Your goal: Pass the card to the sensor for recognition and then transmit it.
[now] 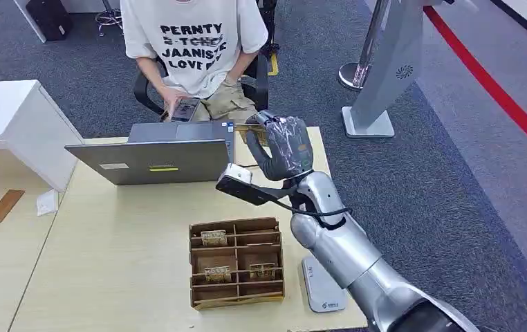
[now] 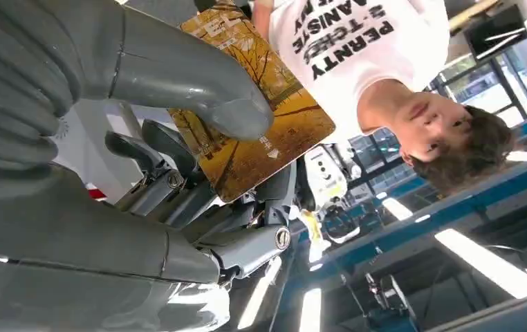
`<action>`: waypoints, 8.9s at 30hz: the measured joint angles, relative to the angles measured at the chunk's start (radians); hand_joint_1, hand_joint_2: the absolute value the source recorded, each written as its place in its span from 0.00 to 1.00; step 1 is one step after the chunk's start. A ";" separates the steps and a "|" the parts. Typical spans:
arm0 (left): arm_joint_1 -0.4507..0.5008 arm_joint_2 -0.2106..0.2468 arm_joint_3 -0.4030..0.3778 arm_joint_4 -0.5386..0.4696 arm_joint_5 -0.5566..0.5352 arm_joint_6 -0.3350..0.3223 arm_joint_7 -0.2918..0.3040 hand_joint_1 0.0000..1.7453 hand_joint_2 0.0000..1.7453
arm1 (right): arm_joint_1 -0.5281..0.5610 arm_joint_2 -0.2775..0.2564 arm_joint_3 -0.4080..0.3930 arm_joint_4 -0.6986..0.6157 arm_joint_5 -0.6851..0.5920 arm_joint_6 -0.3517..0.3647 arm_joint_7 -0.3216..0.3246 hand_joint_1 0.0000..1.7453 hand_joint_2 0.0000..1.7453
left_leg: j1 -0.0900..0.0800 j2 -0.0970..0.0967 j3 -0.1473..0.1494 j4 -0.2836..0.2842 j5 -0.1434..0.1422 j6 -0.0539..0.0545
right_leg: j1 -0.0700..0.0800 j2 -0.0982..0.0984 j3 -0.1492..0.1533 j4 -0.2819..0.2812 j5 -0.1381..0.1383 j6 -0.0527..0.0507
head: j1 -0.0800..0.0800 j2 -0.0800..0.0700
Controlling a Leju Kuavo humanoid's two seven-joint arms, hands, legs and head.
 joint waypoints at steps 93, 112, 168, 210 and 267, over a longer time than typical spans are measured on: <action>0.075 -0.006 -0.016 0.000 0.191 0.089 -0.072 0.00 0.00 | 0.535 0.008 -0.124 -0.658 -0.797 0.062 -0.154 0.00 0.00 | 0.000 0.000 -0.003 0.000 -0.001 0.000 | 0.000 0.000 -0.003 -0.001 -0.001 0.001 | 0.000 0.000; 0.080 0.003 -0.005 0.000 0.253 0.107 -0.084 0.00 0.00 | 0.789 -0.065 -0.140 -0.713 -1.166 0.464 -0.092 0.00 0.00 | 0.000 0.000 -0.003 -0.001 -0.001 0.001 | 0.000 0.000 -0.003 -0.001 -0.001 0.001 | 0.000 0.000; 0.079 0.011 -0.011 0.000 0.311 0.106 -0.101 0.00 0.00 | 0.710 -0.176 0.039 -0.713 -0.443 0.283 -0.233 0.90 1.00 | 0.000 0.000 -0.003 -0.001 -0.001 0.001 | 0.000 0.000 -0.003 -0.001 -0.001 0.001 | 0.000 0.000; 0.077 0.011 -0.052 0.000 0.334 0.104 -0.090 0.00 0.00 | 0.527 -0.232 0.248 -0.485 0.126 -0.004 0.019 0.59 1.00 | 0.000 0.000 -0.003 -0.001 -0.001 0.001 | 0.000 0.000 -0.002 -0.001 -0.001 0.001 | 0.000 0.000; 0.074 0.011 -0.123 0.004 0.407 0.108 -0.093 0.00 0.00 | 0.423 -0.232 0.225 -0.297 0.216 0.055 0.118 0.57 1.00 | 0.000 0.000 -0.003 -0.001 -0.001 0.001 | 0.000 0.000 -0.003 -0.001 -0.001 0.001 | 0.000 0.000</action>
